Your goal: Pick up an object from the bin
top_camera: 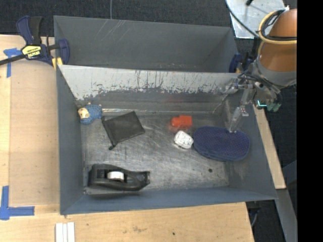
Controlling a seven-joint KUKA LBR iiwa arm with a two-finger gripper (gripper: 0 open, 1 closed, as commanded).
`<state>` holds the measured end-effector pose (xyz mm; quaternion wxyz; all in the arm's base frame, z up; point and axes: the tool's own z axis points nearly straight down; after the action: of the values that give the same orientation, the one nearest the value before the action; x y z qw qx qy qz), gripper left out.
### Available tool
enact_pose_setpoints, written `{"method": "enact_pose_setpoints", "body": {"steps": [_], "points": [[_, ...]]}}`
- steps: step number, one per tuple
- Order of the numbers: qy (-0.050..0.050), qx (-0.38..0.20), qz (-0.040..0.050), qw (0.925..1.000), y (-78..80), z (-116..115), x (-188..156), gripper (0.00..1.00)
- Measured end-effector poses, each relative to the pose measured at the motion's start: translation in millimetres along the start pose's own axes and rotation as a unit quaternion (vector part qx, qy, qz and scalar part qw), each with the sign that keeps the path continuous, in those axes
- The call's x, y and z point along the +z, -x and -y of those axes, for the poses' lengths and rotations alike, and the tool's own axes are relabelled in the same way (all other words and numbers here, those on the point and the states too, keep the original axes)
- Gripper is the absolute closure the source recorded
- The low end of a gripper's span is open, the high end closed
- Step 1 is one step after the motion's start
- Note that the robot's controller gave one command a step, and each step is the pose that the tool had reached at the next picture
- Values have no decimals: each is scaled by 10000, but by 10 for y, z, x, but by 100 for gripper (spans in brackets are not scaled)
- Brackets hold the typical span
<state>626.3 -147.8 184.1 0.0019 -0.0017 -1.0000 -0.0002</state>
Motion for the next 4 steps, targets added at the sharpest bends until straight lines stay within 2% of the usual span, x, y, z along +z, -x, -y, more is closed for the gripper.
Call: {"method": "enact_pose_setpoints", "body": {"steps": [1, 2, 3, 4], "points": [[22, 433, 51, 9990, -381, 19, 1106, 0], [-9, -2343, 46, 9722, -760, -362, 825, 0], [-9, -1004, 35, 9949, -803, -278, 829, 0], [-37, 957, 120, 9953, -960, -266, 1080, 0]]}}
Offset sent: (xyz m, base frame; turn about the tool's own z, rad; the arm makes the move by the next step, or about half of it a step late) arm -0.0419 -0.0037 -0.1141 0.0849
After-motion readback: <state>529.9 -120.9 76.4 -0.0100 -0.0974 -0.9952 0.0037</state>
